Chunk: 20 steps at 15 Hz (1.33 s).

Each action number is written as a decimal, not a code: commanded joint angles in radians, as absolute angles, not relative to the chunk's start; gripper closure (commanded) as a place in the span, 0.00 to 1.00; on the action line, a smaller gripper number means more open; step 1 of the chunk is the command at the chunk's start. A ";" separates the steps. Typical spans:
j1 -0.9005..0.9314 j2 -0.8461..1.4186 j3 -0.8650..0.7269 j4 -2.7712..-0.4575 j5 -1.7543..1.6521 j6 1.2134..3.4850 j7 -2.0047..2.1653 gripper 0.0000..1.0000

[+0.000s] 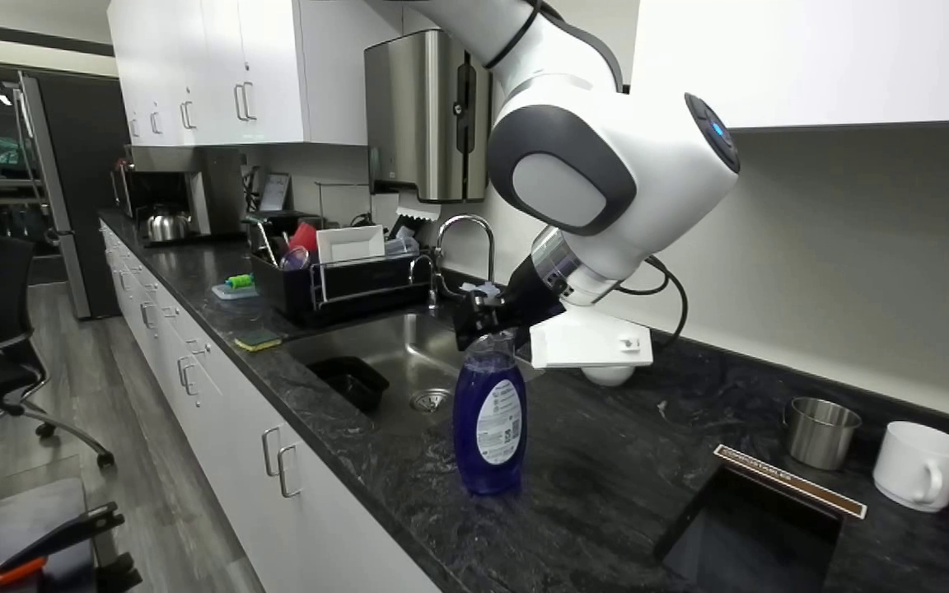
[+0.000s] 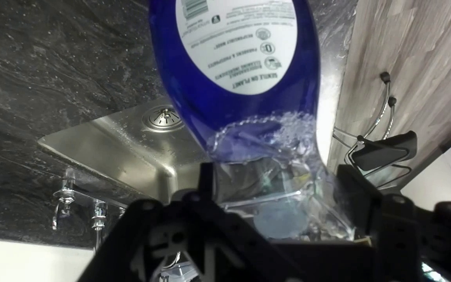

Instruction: Pick up the dish soap bottle

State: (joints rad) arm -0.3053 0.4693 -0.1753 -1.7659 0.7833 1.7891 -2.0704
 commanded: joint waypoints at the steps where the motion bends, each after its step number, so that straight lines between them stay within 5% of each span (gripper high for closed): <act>1: -0.269 0.448 -0.161 -1.850 0.706 1.899 -2.059 0.47; 20: -0.217 0.507 -0.067 -2.012 0.554 2.154 -2.017 0.47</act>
